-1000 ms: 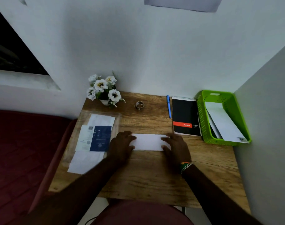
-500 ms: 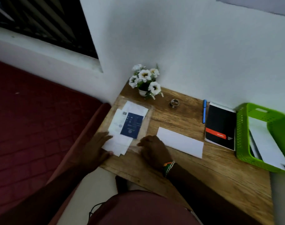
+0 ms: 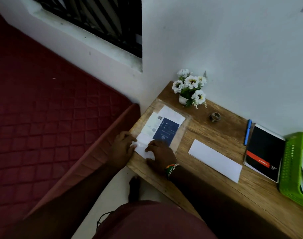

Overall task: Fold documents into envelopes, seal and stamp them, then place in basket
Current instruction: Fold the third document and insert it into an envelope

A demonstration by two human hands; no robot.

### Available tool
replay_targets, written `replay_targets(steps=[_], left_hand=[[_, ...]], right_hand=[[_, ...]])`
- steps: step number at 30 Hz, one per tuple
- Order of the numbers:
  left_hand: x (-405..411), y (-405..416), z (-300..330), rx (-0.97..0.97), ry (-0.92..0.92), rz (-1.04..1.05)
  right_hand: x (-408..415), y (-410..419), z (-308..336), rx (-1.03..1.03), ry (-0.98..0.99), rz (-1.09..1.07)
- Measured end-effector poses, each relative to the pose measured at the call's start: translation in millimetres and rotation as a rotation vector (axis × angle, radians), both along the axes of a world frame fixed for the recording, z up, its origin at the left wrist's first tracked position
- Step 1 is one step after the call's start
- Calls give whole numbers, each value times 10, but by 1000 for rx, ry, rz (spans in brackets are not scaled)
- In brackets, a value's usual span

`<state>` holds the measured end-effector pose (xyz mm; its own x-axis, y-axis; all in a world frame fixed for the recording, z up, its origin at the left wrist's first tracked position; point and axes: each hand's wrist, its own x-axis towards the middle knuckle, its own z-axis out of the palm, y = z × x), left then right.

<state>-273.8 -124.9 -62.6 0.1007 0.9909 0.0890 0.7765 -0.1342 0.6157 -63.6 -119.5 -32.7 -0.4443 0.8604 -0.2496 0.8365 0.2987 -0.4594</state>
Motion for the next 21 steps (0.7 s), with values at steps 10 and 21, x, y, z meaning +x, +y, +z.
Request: replay_targets(steps=[10, 21], left_hand=[[322, -58, 180, -255, -574, 611], [280, -40, 423, -405, -795, 667]], right_hand=[[-22, 38, 5, -9, 42, -44], [-101, -30, 119, 41, 65, -75]])
